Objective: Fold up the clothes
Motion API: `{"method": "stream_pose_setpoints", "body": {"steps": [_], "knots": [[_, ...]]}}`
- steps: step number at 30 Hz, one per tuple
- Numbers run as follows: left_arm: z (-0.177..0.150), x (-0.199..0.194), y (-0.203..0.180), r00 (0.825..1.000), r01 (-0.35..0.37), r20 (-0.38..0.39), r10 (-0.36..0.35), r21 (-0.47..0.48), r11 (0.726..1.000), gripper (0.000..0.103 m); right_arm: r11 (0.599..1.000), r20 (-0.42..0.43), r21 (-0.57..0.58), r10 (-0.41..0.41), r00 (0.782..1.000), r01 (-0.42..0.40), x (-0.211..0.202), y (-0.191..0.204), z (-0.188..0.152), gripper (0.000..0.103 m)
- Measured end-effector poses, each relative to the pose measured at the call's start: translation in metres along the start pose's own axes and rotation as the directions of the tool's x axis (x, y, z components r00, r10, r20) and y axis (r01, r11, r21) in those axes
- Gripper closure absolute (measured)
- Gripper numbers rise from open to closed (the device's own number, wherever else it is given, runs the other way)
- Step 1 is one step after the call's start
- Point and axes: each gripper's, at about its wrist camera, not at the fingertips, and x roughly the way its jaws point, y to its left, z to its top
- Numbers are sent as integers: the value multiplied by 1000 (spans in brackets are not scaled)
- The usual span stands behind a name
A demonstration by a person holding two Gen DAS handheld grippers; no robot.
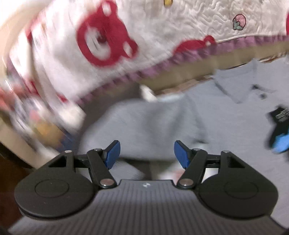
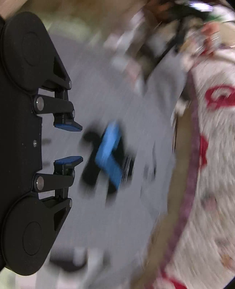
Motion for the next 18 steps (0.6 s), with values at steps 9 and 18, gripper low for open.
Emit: {"method": "stream_pose_setpoints", "body": {"steps": [9,18], "knots": [[-7,61,57,951,218,-89,-297,-490,844,41,974,38,-179,150,988,-141,112,93,76,53],[-8,94,41,976,124,-103,-193,-470,874,38,983,31,-133,136,990,-130,168,60,95,53]]}}
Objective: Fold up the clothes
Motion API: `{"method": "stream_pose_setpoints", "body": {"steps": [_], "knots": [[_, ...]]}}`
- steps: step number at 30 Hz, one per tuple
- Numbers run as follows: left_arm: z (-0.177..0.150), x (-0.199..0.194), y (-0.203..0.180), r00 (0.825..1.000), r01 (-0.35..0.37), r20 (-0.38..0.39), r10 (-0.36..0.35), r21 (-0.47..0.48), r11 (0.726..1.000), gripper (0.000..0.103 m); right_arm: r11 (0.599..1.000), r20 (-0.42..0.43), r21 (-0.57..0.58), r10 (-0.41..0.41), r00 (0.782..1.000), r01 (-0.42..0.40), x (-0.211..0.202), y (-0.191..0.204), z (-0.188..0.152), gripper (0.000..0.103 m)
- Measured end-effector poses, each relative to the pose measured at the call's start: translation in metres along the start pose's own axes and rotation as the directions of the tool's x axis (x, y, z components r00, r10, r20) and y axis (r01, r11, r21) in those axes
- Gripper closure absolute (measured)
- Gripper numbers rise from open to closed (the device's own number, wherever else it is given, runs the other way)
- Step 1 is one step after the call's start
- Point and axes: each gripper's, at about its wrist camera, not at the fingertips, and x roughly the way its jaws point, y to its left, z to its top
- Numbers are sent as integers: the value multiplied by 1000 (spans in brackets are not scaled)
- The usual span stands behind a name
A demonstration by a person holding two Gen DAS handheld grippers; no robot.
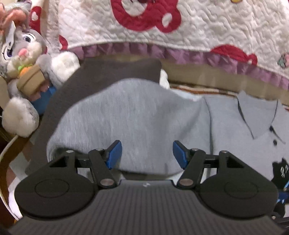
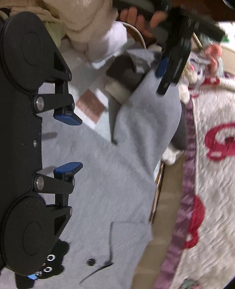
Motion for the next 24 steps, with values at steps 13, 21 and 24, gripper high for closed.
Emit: {"method": "stream_pose_setpoints", "body": {"steps": [13,21,24], "knots": [[2,7,52,998,43,-32,-61,-400,915,26,970,-64,243,45,997,-28,39,-49,-15,53],[-1,-5,52,996,56,-46,-78,-358,932,24,985,-101,133,-94,990,107,40,-47,-27,52],[-1,-5,55,997,49,-35,-66,-365,930,24,988,-87,74,-128,988,135,42,-40,-30,52]]}}
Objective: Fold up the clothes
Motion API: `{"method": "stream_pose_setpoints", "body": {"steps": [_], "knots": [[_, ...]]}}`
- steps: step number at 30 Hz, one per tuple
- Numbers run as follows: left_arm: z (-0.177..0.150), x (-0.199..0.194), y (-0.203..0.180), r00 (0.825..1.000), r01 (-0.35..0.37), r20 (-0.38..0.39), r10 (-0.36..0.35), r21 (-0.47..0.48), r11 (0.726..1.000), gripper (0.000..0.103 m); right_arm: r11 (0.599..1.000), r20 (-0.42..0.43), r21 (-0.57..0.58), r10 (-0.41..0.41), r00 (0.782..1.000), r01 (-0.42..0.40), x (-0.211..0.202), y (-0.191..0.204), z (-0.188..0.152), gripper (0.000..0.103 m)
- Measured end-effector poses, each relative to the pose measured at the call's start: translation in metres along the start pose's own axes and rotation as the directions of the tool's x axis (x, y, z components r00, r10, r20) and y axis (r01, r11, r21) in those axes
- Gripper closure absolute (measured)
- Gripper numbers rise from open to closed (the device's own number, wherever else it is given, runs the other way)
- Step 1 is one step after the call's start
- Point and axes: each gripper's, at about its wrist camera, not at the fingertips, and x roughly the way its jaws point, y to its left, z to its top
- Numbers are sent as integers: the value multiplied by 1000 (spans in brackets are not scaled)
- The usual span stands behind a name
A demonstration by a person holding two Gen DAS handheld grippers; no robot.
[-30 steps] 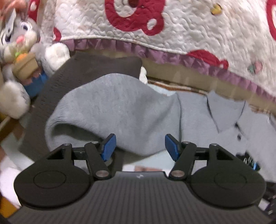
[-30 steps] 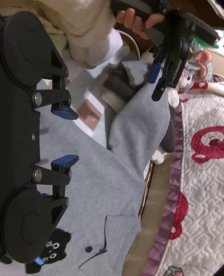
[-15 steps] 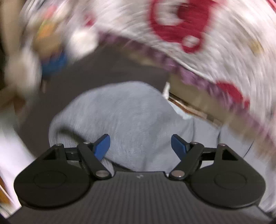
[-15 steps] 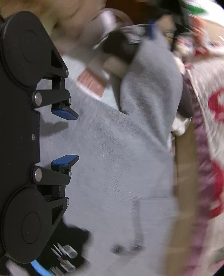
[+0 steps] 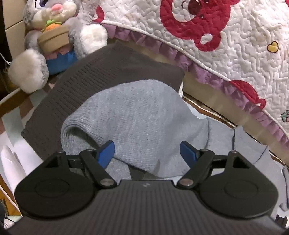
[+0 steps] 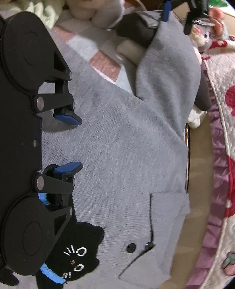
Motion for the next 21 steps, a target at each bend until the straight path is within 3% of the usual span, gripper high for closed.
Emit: {"method": "stream_pose_setpoints", "body": {"steps": [4,7,9,10,12,14,15,18,21], "knots": [[2,-2,3,999,-20,39,20,-2,1000,25,997,24,-64,-44,999,45,3,9,-2,51],[3,-2,5,998,-16,62,15,22,1000,45,995,35,-77,-61,998,64,3,13,-2,51],[3,1,10,998,48,33,-48,-5,999,66,998,46,-54,-22,999,25,3,14,7,51],[2,3,12,996,85,15,-85,-23,996,68,999,52,-44,-2,999,4,3,15,12,53],[2,3,15,996,91,2,-91,-49,995,68,995,101,-85,58,993,-50,0,26,27,79],[2,1,13,999,38,7,-38,-41,998,64,985,160,-145,115,980,-92,-3,39,45,95],[2,0,13,1000,29,13,-28,-43,999,57,980,184,-177,129,974,-96,-2,47,54,98],[2,-2,10,999,30,16,-29,-39,999,51,977,214,-209,96,972,-50,16,60,79,98],[-1,-7,6,993,109,-37,-110,-32,994,44,985,175,-173,37,984,-7,42,57,100,89]]}}
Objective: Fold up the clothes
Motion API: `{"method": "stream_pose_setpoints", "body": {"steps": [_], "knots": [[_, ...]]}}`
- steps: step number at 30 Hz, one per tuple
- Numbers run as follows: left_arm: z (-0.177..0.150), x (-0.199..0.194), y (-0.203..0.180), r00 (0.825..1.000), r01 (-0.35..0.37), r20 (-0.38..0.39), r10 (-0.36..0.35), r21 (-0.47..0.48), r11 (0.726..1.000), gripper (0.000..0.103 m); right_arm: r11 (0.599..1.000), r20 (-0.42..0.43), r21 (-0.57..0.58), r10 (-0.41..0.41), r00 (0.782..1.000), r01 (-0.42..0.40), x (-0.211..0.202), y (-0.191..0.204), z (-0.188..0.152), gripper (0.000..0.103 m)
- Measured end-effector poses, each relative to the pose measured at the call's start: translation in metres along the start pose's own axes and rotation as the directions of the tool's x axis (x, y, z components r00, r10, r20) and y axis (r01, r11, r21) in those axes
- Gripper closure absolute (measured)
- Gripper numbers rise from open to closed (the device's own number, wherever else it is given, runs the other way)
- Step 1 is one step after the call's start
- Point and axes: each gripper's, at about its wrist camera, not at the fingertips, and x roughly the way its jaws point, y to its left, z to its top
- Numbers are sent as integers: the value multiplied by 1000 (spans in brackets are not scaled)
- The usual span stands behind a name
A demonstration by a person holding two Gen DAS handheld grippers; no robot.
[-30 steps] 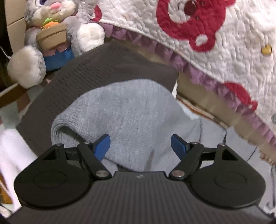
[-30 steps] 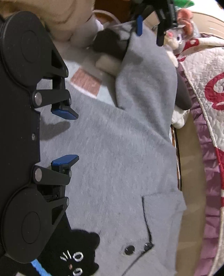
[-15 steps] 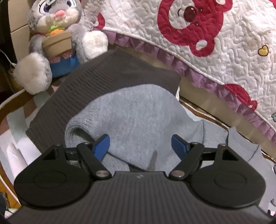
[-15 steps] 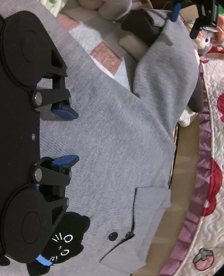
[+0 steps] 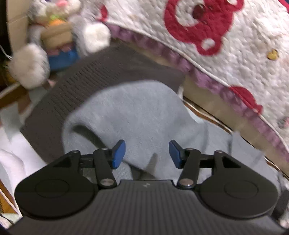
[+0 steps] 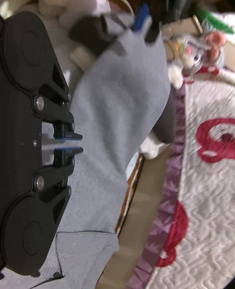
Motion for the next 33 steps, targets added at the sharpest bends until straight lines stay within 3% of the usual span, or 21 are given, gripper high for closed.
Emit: {"method": "stream_pose_setpoints", "body": {"steps": [2,5,7,12,16,19,22,25,26,27,28,29,30,31,33], "knots": [[-1,-6,0,1000,-11,11,11,6,1000,43,999,-58,45,-10,998,12,13,-11,-1,78],[1,-9,6,998,-41,38,41,-7,999,41,993,-145,118,-13,989,30,28,-24,-12,71],[3,-6,13,999,-41,33,43,-37,998,41,988,-153,150,-8,988,31,27,-25,-25,68],[-1,7,22,998,29,-54,-36,-116,993,45,976,-135,210,89,987,-60,10,-26,-43,43],[-4,-5,16,1000,-23,-1,23,-97,995,36,985,-125,156,92,988,-72,4,-15,-52,43],[-5,-7,6,985,-131,114,130,-3,991,21,989,-132,120,99,986,-83,-2,-6,-56,40],[-1,14,-2,979,-167,132,155,80,983,19,986,-141,125,131,981,-114,-7,1,-60,40],[9,31,-2,970,-197,156,184,71,978,18,980,-140,148,150,979,-130,-11,2,-64,40],[12,33,-3,965,-212,176,196,81,974,22,979,-139,157,156,978,-134,-12,1,-65,40],[13,33,-4,962,-222,186,202,93,971,52,977,-138,165,161,977,-138,-14,0,-67,40],[14,29,-8,960,-223,202,195,124,967,68,975,-144,173,165,976,-139,-16,-3,-67,40],[16,25,-13,958,-222,222,183,163,962,98,973,-149,181,168,974,-140,-19,-5,-68,41],[17,22,-18,955,-221,242,170,201,954,97,972,-154,190,171,973,-141,-21,-8,-69,42],[20,14,-21,942,-235,292,166,220,947,97,970,-152,201,169,974,-137,-26,-12,-69,42],[26,-6,-27,894,-279,418,163,235,931,97,971,-152,206,152,977,-119,-34,-20,-72,42]]}}
